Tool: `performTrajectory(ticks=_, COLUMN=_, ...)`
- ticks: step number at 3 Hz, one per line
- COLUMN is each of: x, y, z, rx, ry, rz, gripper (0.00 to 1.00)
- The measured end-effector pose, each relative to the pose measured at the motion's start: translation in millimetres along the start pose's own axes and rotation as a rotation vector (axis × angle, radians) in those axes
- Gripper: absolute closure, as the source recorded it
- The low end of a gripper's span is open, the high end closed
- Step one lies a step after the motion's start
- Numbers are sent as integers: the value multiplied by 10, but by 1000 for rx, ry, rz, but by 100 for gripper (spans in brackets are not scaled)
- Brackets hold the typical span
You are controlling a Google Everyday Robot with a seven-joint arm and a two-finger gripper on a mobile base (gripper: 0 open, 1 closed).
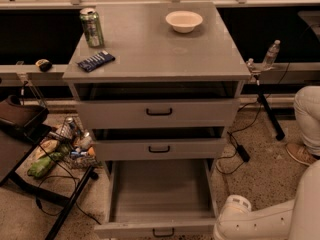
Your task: Close bottom drawer
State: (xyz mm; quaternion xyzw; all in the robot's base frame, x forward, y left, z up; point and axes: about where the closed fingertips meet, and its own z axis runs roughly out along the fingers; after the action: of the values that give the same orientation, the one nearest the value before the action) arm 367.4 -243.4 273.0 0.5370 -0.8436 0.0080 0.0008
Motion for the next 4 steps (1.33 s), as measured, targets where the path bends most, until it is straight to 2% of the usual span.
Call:
performTrajectory(ticks=1, x=-98, y=-58, z=445, rx=4, ry=-66, rz=-38, gripper=25)
performTrajectory(ticks=2, x=-320, y=-66, z=889, rx=-10, ry=-93, rz=-62, gripper=49)
performTrajectory(ticks=3, x=-359, y=-72, z=1119, rx=-6, ry=-109, rz=-30, gripper=71)
performTrajectory(ticks=4, x=-360, y=-66, z=1150, rx=-7, ry=-110, rz=-27, gripper=95)
